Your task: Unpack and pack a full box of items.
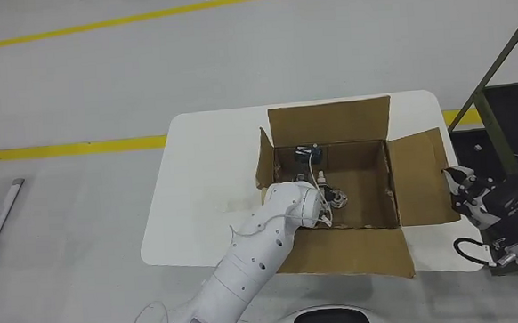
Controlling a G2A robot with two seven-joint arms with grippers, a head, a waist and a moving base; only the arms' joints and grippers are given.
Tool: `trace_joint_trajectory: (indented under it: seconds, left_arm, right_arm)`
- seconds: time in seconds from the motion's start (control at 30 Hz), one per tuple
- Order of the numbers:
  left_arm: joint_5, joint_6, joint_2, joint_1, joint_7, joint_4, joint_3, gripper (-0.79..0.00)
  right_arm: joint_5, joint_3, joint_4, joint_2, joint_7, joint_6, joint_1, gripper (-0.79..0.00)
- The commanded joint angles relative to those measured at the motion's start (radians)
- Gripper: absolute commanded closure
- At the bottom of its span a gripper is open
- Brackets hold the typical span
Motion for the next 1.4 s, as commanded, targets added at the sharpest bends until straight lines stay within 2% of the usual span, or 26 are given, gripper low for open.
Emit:
trace_joint_trajectory:
  seconds: [0.0,0.4,0.47,0.6,0.63,0.67,0.7,0.73,0.77,0.8,0.9,0.93,0.97,1.07,1.1,1.27,1.33,1.37]
  left_arm:
    - [0.000,0.000,0.000,0.000,0.000,-0.001,0.000,-0.785]
    - [0.000,0.000,0.000,0.000,0.000,-0.001,0.000,-0.785]
    - [-0.026,0.021,0.000,0.015,0.033,0.000,-0.025,-0.785]
    - [0.001,0.061,-0.005,-0.005,0.044,0.031,-0.042,-0.785]
    - [0.007,0.067,-0.007,-0.011,0.039,0.036,-0.040,-0.739]
    - [0.011,0.075,-0.011,-0.018,0.034,0.043,-0.040,-0.622]
    - [0.015,0.079,-0.012,-0.022,0.031,0.049,-0.038,-0.563]
    - [0.030,0.086,-0.015,-0.028,0.025,0.057,-0.032,-0.379]
    - [0.037,0.095,-0.018,-0.032,0.024,0.063,-0.029,-0.271]
    - [0.041,0.101,-0.021,-0.035,0.020,0.069,-0.025,-0.265]
    - [0.063,0.113,-0.032,-0.043,0.012,0.087,-0.007,-0.428]
    - [0.078,0.109,-0.035,-0.045,0.011,0.094,0.002,-0.570]
    - [0.095,0.106,-0.038,-0.047,0.007,0.101,0.012,-0.634]
    - [0.115,0.107,-0.046,-0.050,-0.006,0.117,0.025,-0.696]
    - [0.127,0.108,-0.049,-0.051,-0.007,0.122,0.030,-0.739]
    - [0.142,0.105,-0.061,-0.049,-0.015,0.145,0.036,-0.693]
    - [0.147,0.102,-0.065,-0.048,-0.019,0.157,0.037,-0.714]
    - [0.156,0.102,-0.067,-0.048,-0.021,0.166,0.040,-0.754]
  right_arm:
    - [0.001,-0.003,0.001,0.000,0.000,0.000,0.004,0.000]
    - [0.009,-0.026,0.021,-0.004,-0.008,-0.005,0.021,0.000]
    - [0.006,-0.029,0.020,-0.005,-0.011,-0.003,0.019,0.000]
    - [0.002,-0.029,0.015,-0.006,-0.012,-0.003,0.013,0.000]
    - [0.002,-0.029,0.014,-0.006,-0.012,-0.003,0.012,0.000]
    - [-0.001,-0.028,0.011,-0.006,-0.012,-0.005,0.010,0.000]
    - [-0.001,-0.028,0.011,-0.006,-0.012,-0.005,0.009,0.000]
    - [-0.002,-0.027,0.010,-0.006,-0.013,-0.004,0.008,0.000]
    - [-0.002,-0.026,0.009,-0.007,-0.013,-0.004,0.006,0.000]
    - [-0.002,-0.025,0.007,-0.007,-0.013,-0.004,0.004,0.000]
    - [-0.002,-0.024,0.004,-0.008,-0.014,-0.004,0.001,0.000]
    - [-0.002,-0.023,0.004,-0.008,-0.014,-0.004,0.000,0.000]
    - [-0.002,-0.023,0.003,-0.008,-0.014,-0.005,-0.001,0.000]
    - [-0.002,-0.022,0.003,-0.008,-0.014,-0.007,-0.002,0.000]
    - [-0.001,-0.022,0.003,-0.009,-0.014,-0.007,-0.002,0.000]
    - [0.000,-0.021,0.004,-0.010,-0.013,-0.010,-0.003,0.000]
    - [0.001,-0.021,0.005,-0.010,-0.012,-0.010,-0.004,0.000]
    - [0.000,-0.022,0.005,-0.010,-0.012,-0.009,-0.005,0.000]
